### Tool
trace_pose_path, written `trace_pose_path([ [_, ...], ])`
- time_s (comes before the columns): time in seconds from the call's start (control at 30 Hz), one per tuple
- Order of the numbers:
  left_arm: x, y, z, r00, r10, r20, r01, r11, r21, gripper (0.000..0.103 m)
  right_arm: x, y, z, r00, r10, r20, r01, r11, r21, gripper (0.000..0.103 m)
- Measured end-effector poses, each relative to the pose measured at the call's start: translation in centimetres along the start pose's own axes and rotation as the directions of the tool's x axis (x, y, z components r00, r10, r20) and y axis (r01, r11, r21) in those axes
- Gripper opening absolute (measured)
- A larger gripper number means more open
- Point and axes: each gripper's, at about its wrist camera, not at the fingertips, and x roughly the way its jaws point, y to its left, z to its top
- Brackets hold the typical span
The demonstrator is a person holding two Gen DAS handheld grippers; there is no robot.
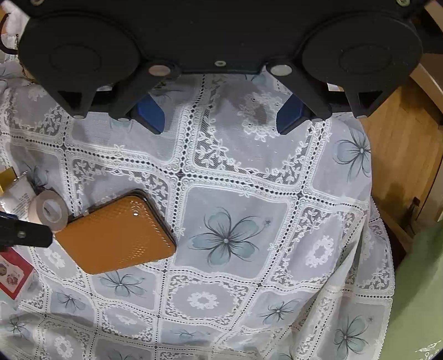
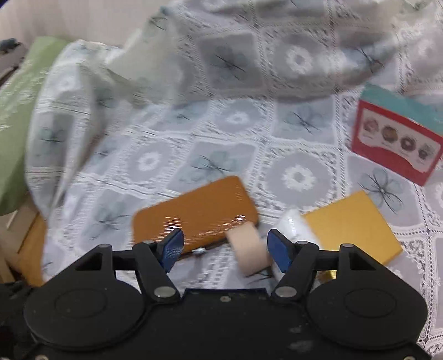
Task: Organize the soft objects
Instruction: 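Grasp the white wrapped towel pack with the right gripper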
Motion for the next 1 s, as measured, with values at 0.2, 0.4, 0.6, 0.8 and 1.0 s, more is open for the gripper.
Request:
trace_pose_path([
  [0.2, -0.1, 0.3, -0.3, 1.0, -0.002, -0.011, 0.002, 1.0, -0.004, 0.085, 1.1, 1.0, -0.1, 0.997, 0.06, -0.044, -0.061, 0.998, -0.032, 0.069],
  [0.4, 0.0, 0.7, -0.4, 1.0, -0.005, -0.02, 0.004, 1.0, -0.014, 0.085, -0.7, 2.6, -0.9, 0.989, 0.15, -0.018, -0.151, 0.985, -0.088, 0.067],
  [0.6, -0.2, 0.5, -0.3, 1.0, -0.019, -0.013, 0.019, 1.0, -0.01, 0.085, -2.7, -0.6, -0.7, 0.996, -0.023, 0.087, 0.024, 1.0, -0.016, 0.067],
  [0.8, -0.2, -0.3, -0.5, 0.999, -0.034, -0.017, 0.034, 0.999, 0.008, 0.085, -1.3, -3.4, 0.0, 0.993, -0.1, 0.062, 0.098, 0.994, 0.038, 0.067],
  [1.0, 0.0, -0.7, -0.7, 0.999, -0.025, -0.028, 0.026, 1.0, 0.016, 0.085, -2.3, -1.1, -2.2, 0.998, 0.023, 0.058, -0.019, 0.998, -0.067, 0.069],
])
